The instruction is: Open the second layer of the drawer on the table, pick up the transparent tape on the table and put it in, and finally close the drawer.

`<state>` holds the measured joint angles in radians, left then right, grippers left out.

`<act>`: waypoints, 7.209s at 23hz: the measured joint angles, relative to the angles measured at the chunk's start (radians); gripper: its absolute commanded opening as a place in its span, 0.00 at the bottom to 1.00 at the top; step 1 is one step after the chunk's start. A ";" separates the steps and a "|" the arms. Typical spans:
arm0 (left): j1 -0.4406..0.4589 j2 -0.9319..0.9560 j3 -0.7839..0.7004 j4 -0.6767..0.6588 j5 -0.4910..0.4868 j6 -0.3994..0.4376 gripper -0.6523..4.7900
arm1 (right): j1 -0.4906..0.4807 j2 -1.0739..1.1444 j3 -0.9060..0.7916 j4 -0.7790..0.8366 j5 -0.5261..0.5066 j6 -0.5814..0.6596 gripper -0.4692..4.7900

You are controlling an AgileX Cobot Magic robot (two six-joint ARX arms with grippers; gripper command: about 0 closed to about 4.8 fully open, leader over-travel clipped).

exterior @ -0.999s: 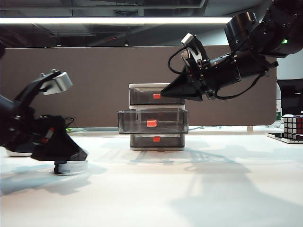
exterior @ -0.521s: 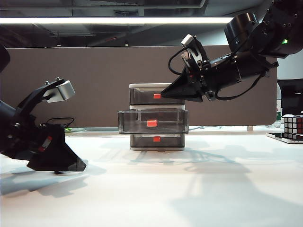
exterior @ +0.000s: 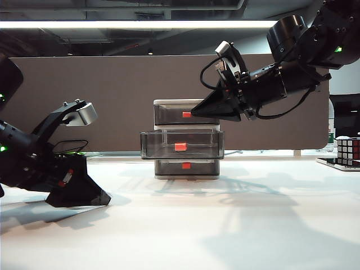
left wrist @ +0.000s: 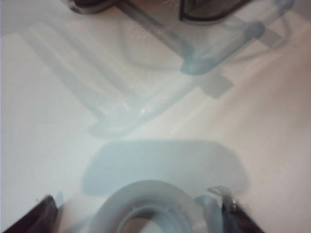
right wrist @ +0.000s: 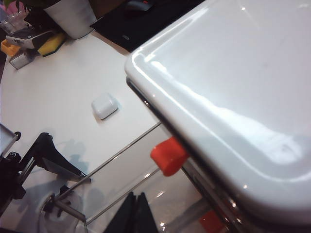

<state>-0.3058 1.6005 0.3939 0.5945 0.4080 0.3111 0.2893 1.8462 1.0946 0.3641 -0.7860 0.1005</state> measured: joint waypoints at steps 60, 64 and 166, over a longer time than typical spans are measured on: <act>-0.159 -0.064 0.474 -0.271 0.128 -0.013 0.34 | 0.000 0.000 0.000 -0.007 -0.035 -0.001 0.08; -0.159 -0.188 0.477 -0.464 0.168 -0.013 0.11 | 0.003 -0.037 0.000 -0.016 -0.054 -0.002 0.08; -0.173 0.392 0.687 0.045 -0.303 -0.105 0.11 | 0.012 0.035 0.301 -0.329 0.371 -0.233 0.08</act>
<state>-0.4786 1.9926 1.0813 0.6392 0.1055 0.2058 0.3012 1.8816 1.3952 0.0349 -0.4152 -0.1322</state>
